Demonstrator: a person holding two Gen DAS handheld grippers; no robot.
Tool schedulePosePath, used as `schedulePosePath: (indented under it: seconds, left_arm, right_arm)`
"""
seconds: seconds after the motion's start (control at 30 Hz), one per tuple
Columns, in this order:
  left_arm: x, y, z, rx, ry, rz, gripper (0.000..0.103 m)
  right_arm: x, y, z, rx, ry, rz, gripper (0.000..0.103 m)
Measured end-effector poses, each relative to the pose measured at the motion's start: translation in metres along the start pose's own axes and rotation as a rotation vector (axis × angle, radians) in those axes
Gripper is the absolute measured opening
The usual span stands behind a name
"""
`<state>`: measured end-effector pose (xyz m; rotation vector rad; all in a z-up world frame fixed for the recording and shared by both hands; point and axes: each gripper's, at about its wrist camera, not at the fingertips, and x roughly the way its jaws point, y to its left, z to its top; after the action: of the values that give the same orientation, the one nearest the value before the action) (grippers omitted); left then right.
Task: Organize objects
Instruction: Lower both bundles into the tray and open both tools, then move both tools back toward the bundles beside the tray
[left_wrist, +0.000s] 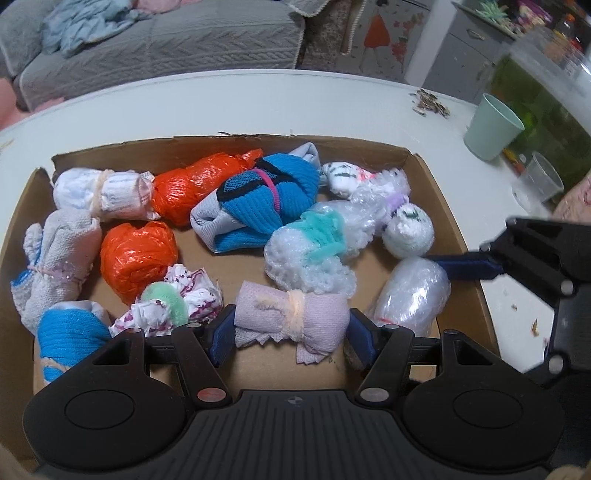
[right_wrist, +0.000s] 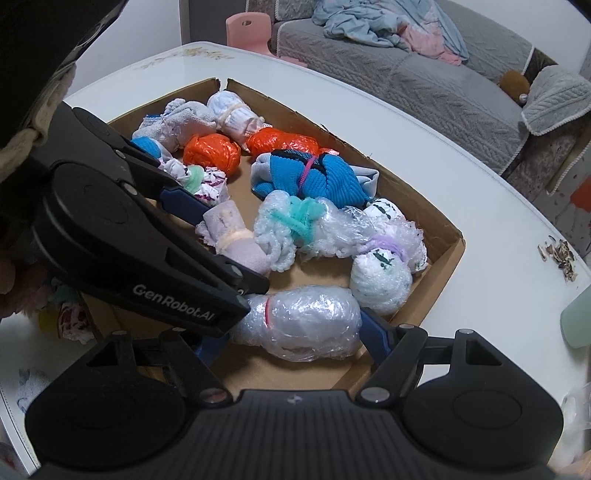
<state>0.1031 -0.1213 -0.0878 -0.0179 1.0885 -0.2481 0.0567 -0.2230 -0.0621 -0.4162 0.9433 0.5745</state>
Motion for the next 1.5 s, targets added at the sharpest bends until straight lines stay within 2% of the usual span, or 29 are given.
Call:
schedulePosePath:
  seconds: [0.1,0.3,0.5,0.7,0.97,1.0,1.1,1.3,1.43,1.5]
  left_arm:
    - [0.001,0.005,0.004,-0.052,-0.002,-0.001,0.072]
    - [0.003,-0.001,0.008,-0.061,-0.011,0.029,0.079]
    - [-0.001,0.006,0.010,-0.110,-0.002,-0.002,0.082]
    - [-0.016,0.012,0.012,-0.124,-0.020,-0.030,0.086]
    - [-0.060,0.029,0.006,-0.163,-0.071,-0.065,0.086]
    - [-0.069,0.034,0.002,-0.169,-0.083,-0.067,0.086]
    - [-0.096,0.050,-0.011,-0.178,-0.134,-0.050,0.089]
    - [-0.133,0.079,-0.049,-0.134,-0.202,0.042,0.092]
    - [-0.145,0.102,-0.082,-0.150,-0.192,0.084,0.092]
    - [-0.147,0.107,-0.098,-0.148,-0.170,0.088,0.092]
  right_arm:
    - [-0.002,-0.001,-0.002,0.009,-0.008,0.014,0.074]
    - [-0.002,0.001,-0.002,0.005,-0.006,0.012,0.076]
    - [-0.002,0.004,-0.002,-0.009,-0.006,0.011,0.083]
    - [-0.006,0.004,-0.001,-0.010,-0.022,0.003,0.090]
    - [-0.018,0.006,-0.003,0.003,-0.038,-0.006,0.093]
    - [-0.021,0.005,-0.004,0.011,-0.036,-0.013,0.096]
    - [-0.029,0.006,-0.010,0.032,-0.035,-0.025,0.096]
    - [-0.046,0.008,-0.020,0.078,-0.053,-0.054,0.096]
    - [-0.055,0.012,-0.019,0.113,-0.090,-0.091,0.098]
    - [-0.061,0.013,-0.020,0.136,-0.100,-0.078,0.098]
